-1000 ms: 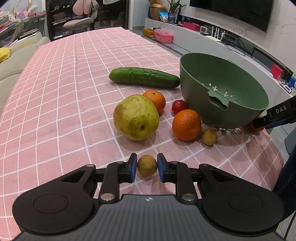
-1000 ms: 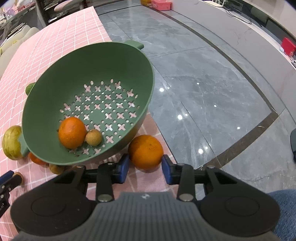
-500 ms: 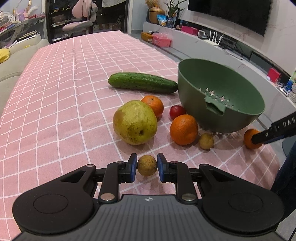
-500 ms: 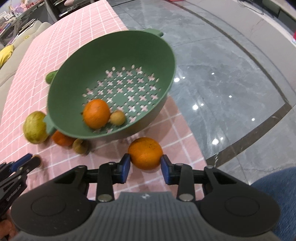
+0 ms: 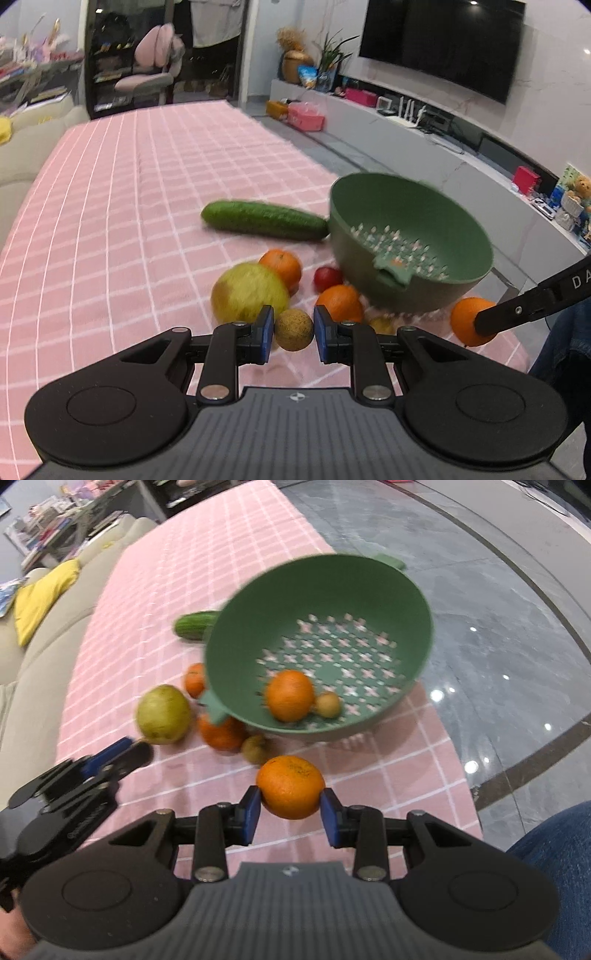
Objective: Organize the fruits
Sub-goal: 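Drop the orange into the colander with the right gripper while the left gripper drops its brown fruit in, then move the left gripper to the yellow-green pear while the right gripper approaches a small brown fruit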
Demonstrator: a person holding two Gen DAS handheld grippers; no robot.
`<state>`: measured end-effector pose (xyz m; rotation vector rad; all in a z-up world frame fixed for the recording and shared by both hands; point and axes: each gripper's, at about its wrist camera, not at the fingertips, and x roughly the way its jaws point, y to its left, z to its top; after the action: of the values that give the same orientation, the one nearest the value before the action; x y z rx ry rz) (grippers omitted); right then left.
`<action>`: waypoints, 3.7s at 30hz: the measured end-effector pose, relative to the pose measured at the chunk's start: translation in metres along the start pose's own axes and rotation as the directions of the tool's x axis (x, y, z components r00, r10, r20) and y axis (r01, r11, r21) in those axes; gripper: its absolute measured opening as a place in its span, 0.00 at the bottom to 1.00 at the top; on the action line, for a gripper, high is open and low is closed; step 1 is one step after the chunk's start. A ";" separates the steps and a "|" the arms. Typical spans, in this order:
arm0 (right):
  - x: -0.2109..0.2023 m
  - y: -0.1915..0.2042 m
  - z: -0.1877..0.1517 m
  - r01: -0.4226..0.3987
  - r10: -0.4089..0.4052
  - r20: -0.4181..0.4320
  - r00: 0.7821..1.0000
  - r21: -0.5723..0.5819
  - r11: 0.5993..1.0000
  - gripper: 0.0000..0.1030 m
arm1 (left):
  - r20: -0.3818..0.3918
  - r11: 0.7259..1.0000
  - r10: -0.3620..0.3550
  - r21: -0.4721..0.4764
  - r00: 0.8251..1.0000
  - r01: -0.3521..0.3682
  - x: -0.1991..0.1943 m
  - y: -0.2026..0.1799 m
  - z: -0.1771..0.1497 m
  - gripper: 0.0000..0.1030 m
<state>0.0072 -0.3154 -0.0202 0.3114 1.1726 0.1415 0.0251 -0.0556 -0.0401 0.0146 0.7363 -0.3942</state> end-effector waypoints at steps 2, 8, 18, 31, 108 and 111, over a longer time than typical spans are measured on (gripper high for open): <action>-0.010 0.007 0.003 -0.017 0.018 0.014 1.000 -0.021 1.000 0.31 | 0.020 1.000 -0.009 0.010 1.000 0.009 -0.003 -0.004 0.007 0.25; -0.038 0.016 0.021 -0.052 0.055 0.077 0.996 -0.039 0.998 0.31 | 0.095 0.999 -0.041 0.017 0.995 0.040 -0.013 -0.017 0.033 0.25; -0.028 -0.001 0.064 0.002 -0.006 0.125 0.992 0.030 1.000 0.31 | 0.079 0.989 -0.065 0.139 0.995 0.053 0.010 -0.062 0.060 0.25; 0.014 -0.027 0.066 0.074 -0.082 0.066 0.994 0.114 0.991 0.28 | 0.005 0.971 -0.059 0.234 0.998 0.056 0.036 -0.087 0.053 0.25; 0.098 0.060 -0.022 0.189 -0.165 0.267 0.950 -0.069 0.980 0.20 | -0.125 0.981 0.150 -0.108 0.981 -0.164 0.058 0.031 0.016 0.74; 0.098 0.059 -0.022 0.187 -0.161 0.266 0.950 -0.075 0.979 0.20 | -0.136 0.983 0.115 -0.129 0.984 -0.133 0.059 0.034 0.016 0.68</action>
<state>0.0277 -0.2291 -0.0957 0.1321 0.9251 0.0027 0.0869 -0.0465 -0.0712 -0.0443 0.8833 -0.2238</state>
